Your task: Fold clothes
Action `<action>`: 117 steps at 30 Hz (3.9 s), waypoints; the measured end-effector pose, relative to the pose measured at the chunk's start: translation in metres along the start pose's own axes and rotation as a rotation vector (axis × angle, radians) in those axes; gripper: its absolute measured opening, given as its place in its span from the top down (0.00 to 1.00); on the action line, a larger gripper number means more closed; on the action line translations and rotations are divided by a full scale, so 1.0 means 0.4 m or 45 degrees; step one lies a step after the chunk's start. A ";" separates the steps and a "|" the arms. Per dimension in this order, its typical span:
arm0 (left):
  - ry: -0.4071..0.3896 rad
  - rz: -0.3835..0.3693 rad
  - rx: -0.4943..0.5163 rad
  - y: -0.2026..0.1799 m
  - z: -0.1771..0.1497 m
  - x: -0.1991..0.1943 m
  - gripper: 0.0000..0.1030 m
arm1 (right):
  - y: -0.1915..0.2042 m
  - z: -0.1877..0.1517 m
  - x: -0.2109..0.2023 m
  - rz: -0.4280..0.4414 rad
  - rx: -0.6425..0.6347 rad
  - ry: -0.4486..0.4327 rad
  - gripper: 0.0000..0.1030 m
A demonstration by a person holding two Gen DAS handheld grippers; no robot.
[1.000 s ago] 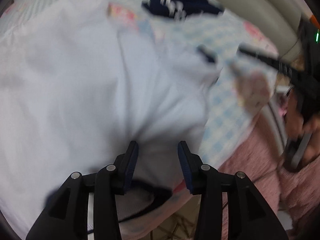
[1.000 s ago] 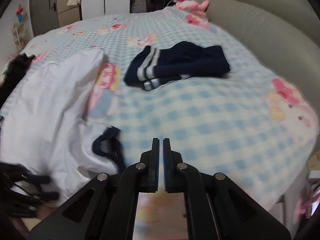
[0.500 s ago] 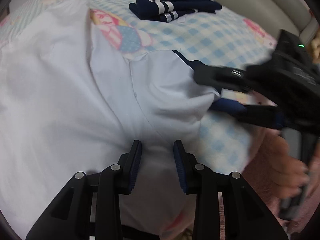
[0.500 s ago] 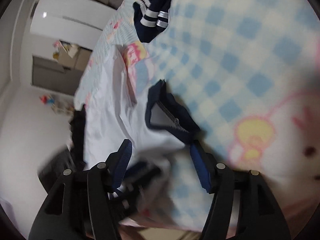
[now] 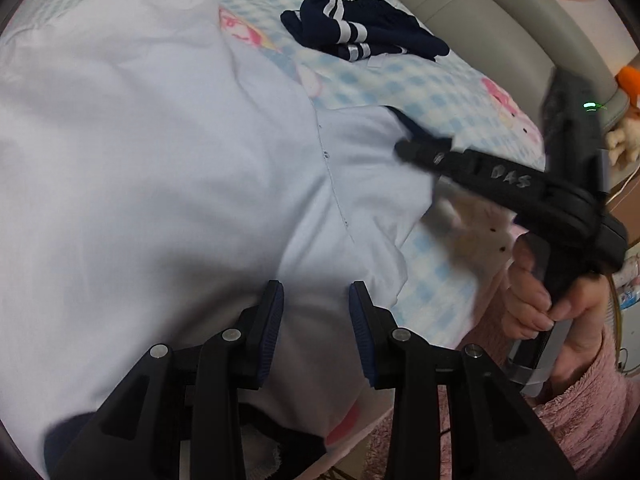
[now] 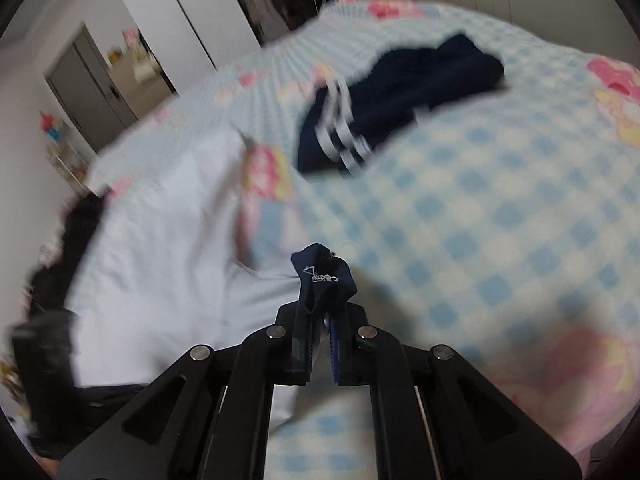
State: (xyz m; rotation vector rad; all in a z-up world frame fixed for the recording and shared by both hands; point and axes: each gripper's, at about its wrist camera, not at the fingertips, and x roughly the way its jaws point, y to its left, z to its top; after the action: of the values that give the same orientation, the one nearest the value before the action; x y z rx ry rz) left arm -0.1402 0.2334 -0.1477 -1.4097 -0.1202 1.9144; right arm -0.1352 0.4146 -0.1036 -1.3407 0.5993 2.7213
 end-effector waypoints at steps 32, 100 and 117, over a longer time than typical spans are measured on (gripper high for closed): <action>-0.235 0.306 -0.336 0.306 -0.225 -0.333 0.65 | 0.263 -0.184 -0.081 0.113 -0.474 0.129 0.61; -0.635 0.158 -0.616 0.773 -0.334 -0.611 0.59 | 1.046 -0.184 0.413 0.168 -0.971 0.293 0.71; -0.556 0.420 -0.731 0.746 -0.330 -0.636 0.90 | 1.012 -0.226 0.312 0.324 -0.891 0.267 0.69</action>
State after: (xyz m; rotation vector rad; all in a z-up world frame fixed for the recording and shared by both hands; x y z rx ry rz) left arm -0.1471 -0.1801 -0.1420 -1.3922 -0.7350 2.5814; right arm -0.2305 -0.0075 -0.1202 -1.7986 -0.2441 3.1732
